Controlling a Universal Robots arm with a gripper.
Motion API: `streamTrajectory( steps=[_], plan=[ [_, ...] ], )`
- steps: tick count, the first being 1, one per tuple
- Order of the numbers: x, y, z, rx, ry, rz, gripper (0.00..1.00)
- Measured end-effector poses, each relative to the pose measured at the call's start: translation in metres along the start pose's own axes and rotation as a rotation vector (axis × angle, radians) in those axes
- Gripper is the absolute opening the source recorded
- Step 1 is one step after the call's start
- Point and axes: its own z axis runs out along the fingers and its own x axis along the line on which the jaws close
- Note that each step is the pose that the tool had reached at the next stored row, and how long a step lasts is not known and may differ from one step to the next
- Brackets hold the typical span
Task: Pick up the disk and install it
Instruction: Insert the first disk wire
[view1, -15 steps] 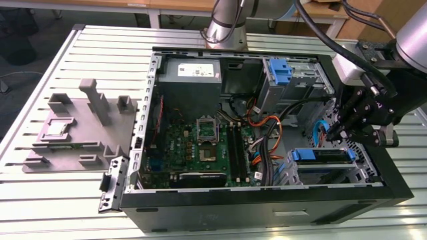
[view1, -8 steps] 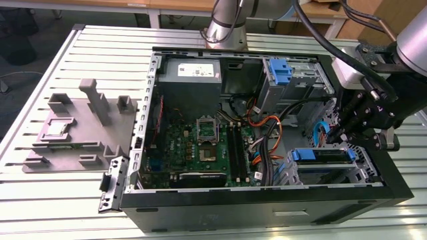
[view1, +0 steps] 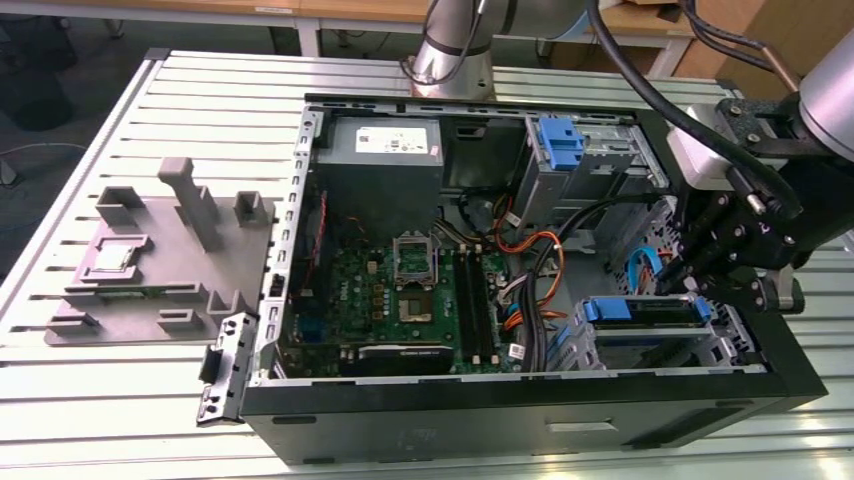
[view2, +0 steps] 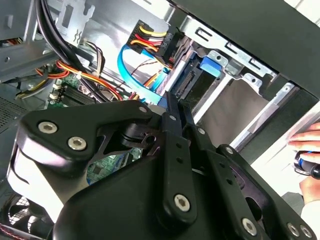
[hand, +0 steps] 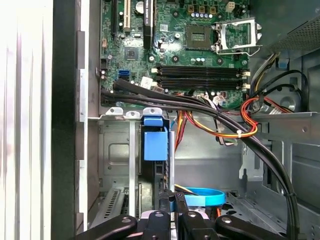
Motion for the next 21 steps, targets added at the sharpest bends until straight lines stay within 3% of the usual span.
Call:
streamTrajectory(
  steps=[21],
  plan=[
    [0.0024, 0.0024, 0.0054, 0.0007, 0.0000, -0.002, 0.16]
  ],
)
